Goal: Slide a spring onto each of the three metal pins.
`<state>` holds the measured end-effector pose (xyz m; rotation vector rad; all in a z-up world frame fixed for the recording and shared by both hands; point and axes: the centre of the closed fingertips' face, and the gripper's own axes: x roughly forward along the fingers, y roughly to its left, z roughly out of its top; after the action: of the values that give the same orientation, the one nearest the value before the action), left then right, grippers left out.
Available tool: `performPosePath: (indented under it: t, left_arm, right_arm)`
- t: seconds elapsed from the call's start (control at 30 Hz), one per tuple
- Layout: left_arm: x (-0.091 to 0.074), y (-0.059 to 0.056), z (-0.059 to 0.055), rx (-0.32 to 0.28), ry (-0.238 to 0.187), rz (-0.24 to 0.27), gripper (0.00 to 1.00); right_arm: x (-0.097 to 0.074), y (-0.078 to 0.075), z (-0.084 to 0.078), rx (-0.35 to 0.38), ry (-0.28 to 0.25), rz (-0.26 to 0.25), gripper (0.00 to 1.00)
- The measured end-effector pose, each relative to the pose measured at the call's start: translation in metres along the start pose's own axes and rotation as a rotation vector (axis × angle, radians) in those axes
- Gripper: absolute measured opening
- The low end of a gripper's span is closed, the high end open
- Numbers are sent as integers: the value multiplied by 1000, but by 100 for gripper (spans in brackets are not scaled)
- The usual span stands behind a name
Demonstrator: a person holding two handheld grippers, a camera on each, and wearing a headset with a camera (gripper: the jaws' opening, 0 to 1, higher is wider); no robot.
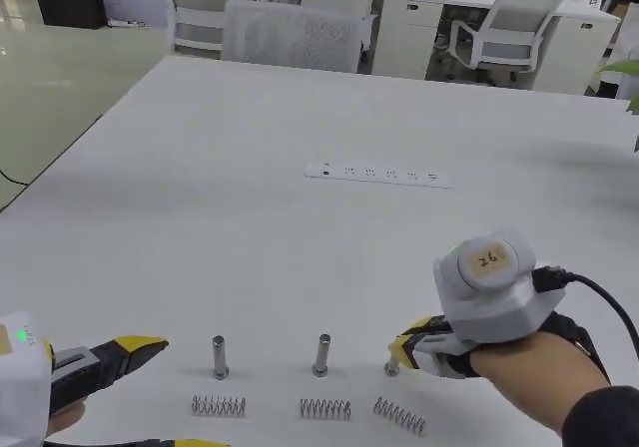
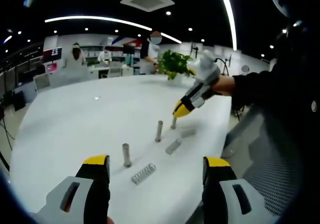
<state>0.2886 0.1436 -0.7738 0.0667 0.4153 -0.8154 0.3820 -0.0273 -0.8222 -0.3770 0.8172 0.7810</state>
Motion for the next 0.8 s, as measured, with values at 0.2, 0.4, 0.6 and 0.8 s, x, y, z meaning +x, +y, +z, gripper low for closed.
performPosePath:
  t: [0.2,0.4,0.6,0.8]
  left_arm:
    - [0,0,0,0,1,-1,72]
    - [0,0,-1,0,3,-2,72]
    - [0,-1,-1,1,4,-4,72]
    - [0,-1,-1,1,3,-3,72]
  right_arm:
    - [0,0,0,-4,-5,3,5]
    - [1,2,-2,-8,-1,5,8]
    - [0,1,-3,-13,-2,0,11]
    - [0,1,-4,-15,-3,0,14]
